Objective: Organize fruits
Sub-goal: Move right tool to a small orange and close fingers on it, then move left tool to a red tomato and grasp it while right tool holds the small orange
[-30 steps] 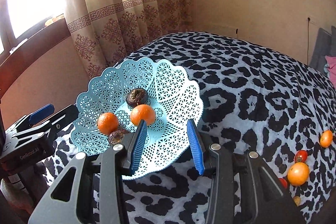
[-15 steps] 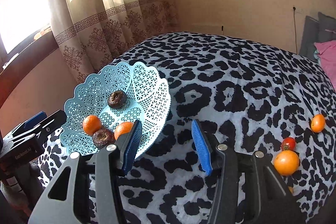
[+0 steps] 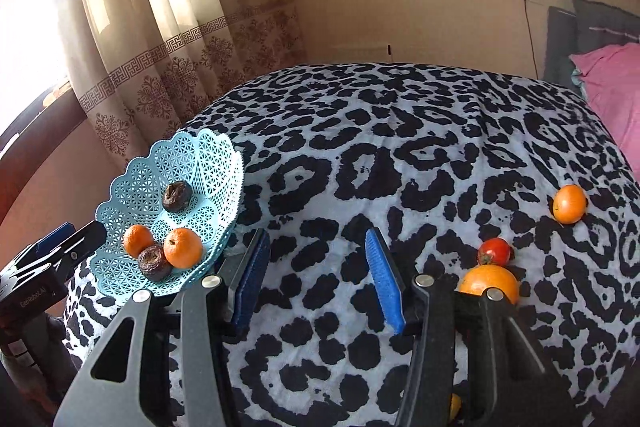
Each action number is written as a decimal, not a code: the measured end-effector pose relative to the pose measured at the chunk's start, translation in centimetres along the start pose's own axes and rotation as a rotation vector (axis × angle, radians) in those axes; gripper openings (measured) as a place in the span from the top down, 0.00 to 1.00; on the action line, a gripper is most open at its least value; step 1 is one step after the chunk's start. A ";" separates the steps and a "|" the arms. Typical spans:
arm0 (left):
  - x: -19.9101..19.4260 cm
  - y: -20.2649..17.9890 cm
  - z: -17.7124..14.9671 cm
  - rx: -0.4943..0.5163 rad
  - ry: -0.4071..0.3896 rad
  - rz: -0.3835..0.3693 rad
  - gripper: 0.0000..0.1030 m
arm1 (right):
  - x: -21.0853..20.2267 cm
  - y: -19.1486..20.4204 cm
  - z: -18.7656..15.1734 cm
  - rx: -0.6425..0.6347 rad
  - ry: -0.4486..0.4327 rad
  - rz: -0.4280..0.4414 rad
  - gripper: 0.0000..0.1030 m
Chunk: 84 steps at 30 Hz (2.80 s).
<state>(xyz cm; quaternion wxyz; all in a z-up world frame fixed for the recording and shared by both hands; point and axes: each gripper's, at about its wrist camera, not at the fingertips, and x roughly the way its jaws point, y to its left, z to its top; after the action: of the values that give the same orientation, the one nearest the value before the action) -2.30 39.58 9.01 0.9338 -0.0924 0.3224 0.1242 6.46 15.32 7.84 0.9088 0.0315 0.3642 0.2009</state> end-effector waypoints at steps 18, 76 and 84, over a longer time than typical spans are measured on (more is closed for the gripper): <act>0.2 -3.7 0.3 0.084 0.011 -0.017 0.04 | -2.0 -12.8 0.1 0.142 -0.026 -0.230 0.51; 0.5 -13.5 -1.9 0.315 0.044 -0.136 0.04 | -2.2 -17.6 -0.3 0.178 -0.008 -0.289 0.59; 2.4 -18.1 -3.6 0.412 0.111 -0.235 0.04 | -3.7 -17.3 -2.4 0.188 -0.012 -0.269 0.59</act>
<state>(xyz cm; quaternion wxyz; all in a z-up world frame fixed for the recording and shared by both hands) 2.68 21.86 6.42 0.9219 0.0563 0.3788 -0.0591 8.37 -2.21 4.97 0.9227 0.0684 0.3770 0.0423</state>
